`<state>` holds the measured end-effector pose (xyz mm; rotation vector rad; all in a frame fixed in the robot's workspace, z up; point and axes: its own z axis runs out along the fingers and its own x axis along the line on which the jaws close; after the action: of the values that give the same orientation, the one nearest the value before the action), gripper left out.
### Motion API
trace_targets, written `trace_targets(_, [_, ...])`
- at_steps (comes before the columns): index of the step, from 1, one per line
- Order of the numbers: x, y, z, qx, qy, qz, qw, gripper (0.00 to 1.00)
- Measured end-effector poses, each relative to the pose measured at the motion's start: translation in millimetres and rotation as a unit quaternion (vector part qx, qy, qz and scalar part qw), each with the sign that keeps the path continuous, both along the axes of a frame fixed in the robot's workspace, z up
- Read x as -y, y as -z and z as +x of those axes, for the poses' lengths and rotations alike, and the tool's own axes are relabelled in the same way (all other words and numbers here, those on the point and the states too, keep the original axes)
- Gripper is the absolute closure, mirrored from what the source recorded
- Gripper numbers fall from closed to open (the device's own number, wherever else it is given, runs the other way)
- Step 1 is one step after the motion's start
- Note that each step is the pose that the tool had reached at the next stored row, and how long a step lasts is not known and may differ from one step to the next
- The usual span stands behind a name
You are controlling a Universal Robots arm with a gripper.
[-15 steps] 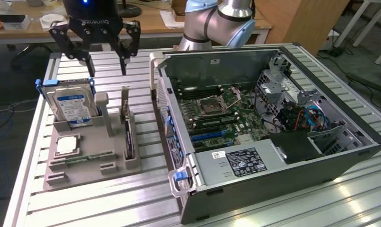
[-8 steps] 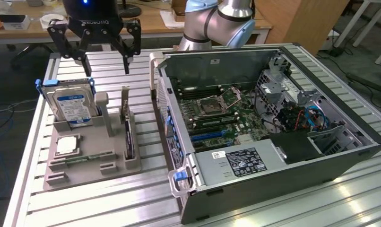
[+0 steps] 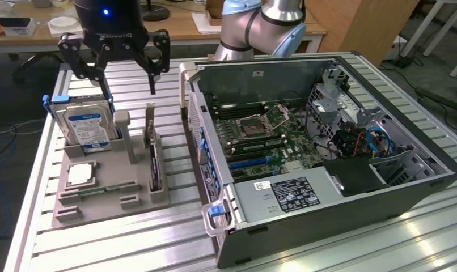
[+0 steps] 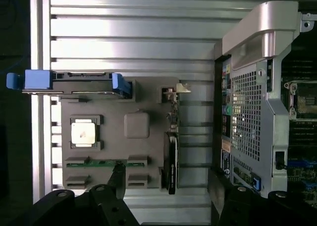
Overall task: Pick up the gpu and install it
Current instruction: 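Pick up the gpu and move the gpu toward the slot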
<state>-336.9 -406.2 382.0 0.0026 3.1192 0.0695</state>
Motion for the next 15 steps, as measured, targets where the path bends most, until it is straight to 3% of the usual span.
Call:
trace_targets(2, [0.5, 3.7, 1.2, -0.0002, -0.008, -0.0001, 1.0000, 0.24])
trace_targets(8, [8.8, 10.9, 3.9, -0.0001, -0.008, 0.0000, 1.0000, 0.24])
trace_targets(15, [10.9, 21.8, 7.2, -0.0001, -0.008, 0.0000, 1.0000, 0.24])
